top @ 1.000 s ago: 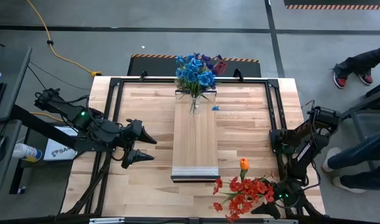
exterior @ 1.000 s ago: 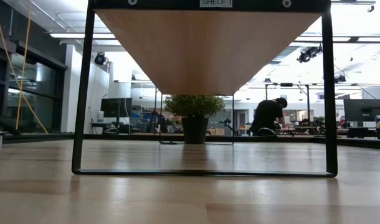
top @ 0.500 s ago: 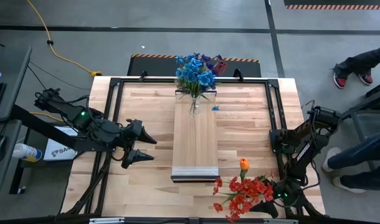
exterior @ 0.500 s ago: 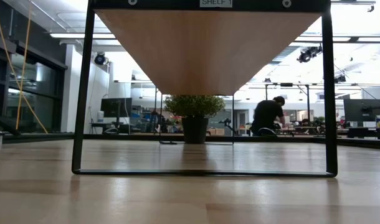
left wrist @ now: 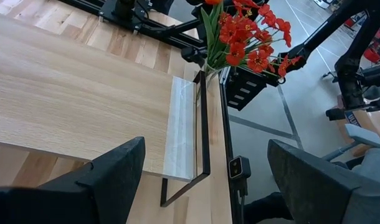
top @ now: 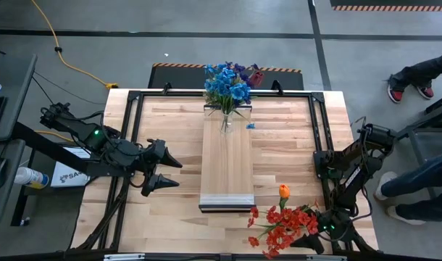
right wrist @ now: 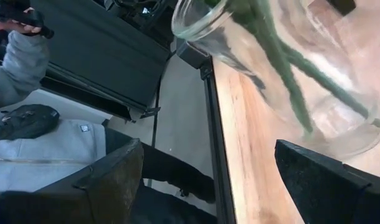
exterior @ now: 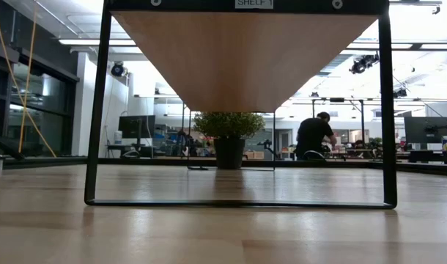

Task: Pick and place flowers into a vace then onto a shelf
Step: Put the transparent vase on the shelf

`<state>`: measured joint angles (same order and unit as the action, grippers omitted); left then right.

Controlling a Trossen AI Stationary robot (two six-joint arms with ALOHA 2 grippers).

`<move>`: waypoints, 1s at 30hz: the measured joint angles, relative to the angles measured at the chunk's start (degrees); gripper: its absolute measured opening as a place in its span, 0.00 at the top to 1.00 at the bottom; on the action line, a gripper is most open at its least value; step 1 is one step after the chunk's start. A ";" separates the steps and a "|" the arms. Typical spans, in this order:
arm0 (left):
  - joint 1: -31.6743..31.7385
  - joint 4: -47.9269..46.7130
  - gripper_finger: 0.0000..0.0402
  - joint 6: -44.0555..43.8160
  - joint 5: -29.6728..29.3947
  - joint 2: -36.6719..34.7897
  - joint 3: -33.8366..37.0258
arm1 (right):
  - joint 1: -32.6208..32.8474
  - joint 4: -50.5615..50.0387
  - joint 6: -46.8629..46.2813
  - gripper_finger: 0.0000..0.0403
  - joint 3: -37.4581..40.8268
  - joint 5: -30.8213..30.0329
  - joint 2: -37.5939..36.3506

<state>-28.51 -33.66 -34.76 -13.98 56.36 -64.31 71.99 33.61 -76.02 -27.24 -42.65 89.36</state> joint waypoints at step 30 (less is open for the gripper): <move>-0.02 -0.05 0.08 -0.02 -0.26 0.00 0.00 | 0.00 1.46 -0.45 0.13 0.00 0.87 -0.01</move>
<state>-28.53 -33.71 -34.79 -14.24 56.36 -64.31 71.99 35.07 -76.47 -27.24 -41.78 89.35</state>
